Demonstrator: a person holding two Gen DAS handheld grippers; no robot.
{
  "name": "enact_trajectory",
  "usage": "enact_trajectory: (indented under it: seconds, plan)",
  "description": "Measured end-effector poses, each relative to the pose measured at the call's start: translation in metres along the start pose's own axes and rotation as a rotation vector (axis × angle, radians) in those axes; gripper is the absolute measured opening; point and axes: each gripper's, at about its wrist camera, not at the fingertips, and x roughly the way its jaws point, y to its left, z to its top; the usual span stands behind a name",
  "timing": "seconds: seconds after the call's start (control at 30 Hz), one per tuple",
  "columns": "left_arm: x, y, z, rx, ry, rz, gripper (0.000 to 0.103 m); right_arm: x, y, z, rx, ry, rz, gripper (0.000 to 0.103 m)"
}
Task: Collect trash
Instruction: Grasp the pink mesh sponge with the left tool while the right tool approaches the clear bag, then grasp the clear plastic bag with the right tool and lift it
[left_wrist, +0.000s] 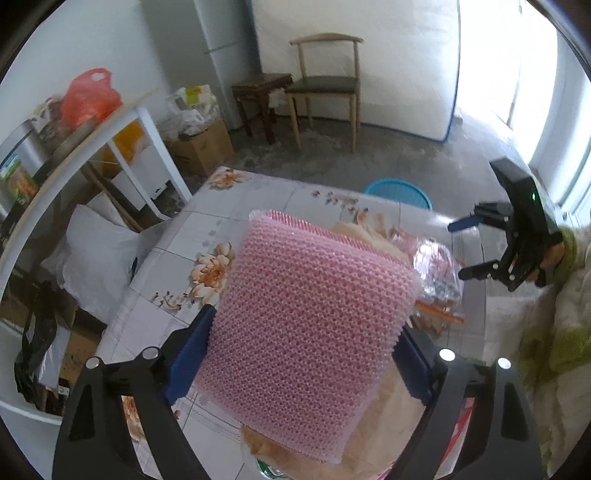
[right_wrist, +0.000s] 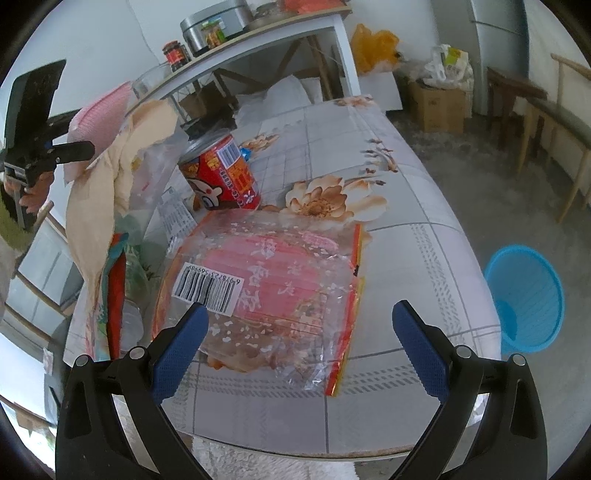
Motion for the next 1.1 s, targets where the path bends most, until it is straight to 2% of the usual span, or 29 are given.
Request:
enact_trajectory:
  seconds: [0.1, 0.17, 0.27, 0.3, 0.37, 0.5, 0.63, 0.7, 0.83, 0.9, 0.97, 1.0, 1.1]
  plan:
    - [-0.017, 0.006, 0.0, -0.071, -0.058, 0.033, 0.087, -0.008, -0.001, -0.002, 0.001, -0.017, -0.002, 0.095]
    - [-0.032, 0.014, -0.002, -0.173, -0.113, 0.056, 0.087, -0.019, -0.003, -0.004, 0.0, -0.04, -0.007, 0.095]
    - [-0.056, 0.019, -0.018, -0.404, -0.195, 0.083, 0.087, -0.033, -0.003, -0.01, -0.038, -0.072, -0.031, 0.095]
    - [-0.064, 0.014, -0.025, -0.431, -0.213, 0.1, 0.087, -0.037, -0.002, -0.012, -0.064, -0.08, -0.047, 0.095]
    - [-0.075, 0.0, -0.035, -0.457, -0.246, 0.142, 0.087, -0.041, 0.003, -0.016, -0.129, -0.094, -0.068, 0.095]
    - [-0.101, -0.035, -0.068, -0.566, -0.333, 0.148, 0.087, -0.042, 0.022, -0.026, -0.289, -0.108, -0.115, 0.095]
    - [-0.12, -0.08, -0.098, -0.611, -0.383, 0.252, 0.087, -0.037, 0.05, -0.037, -0.433, -0.14, -0.118, 0.095]
    - [-0.125, -0.102, -0.114, -0.646, -0.408, 0.283, 0.087, -0.028, 0.065, -0.041, -0.502, -0.14, -0.15, 0.091]
    - [-0.124, -0.132, -0.143, -0.746, -0.463, 0.262, 0.087, -0.009, 0.089, -0.049, -0.64, -0.131, -0.231, 0.086]
    - [-0.117, -0.148, -0.154, -0.775, -0.469, 0.275, 0.087, 0.004, 0.096, -0.054, -0.698, -0.116, -0.274, 0.084]
    - [-0.108, -0.164, -0.16, -0.785, -0.464, 0.289, 0.086, 0.012, 0.1, -0.057, -0.737, -0.107, -0.313, 0.074]
    - [-0.105, -0.166, -0.161, -0.787, -0.463, 0.293, 0.086, 0.017, 0.102, -0.058, -0.763, -0.106, -0.345, 0.072]
    - [-0.097, -0.178, -0.163, -0.789, -0.46, 0.274, 0.086, 0.024, 0.103, -0.061, -0.814, -0.117, -0.418, 0.061]
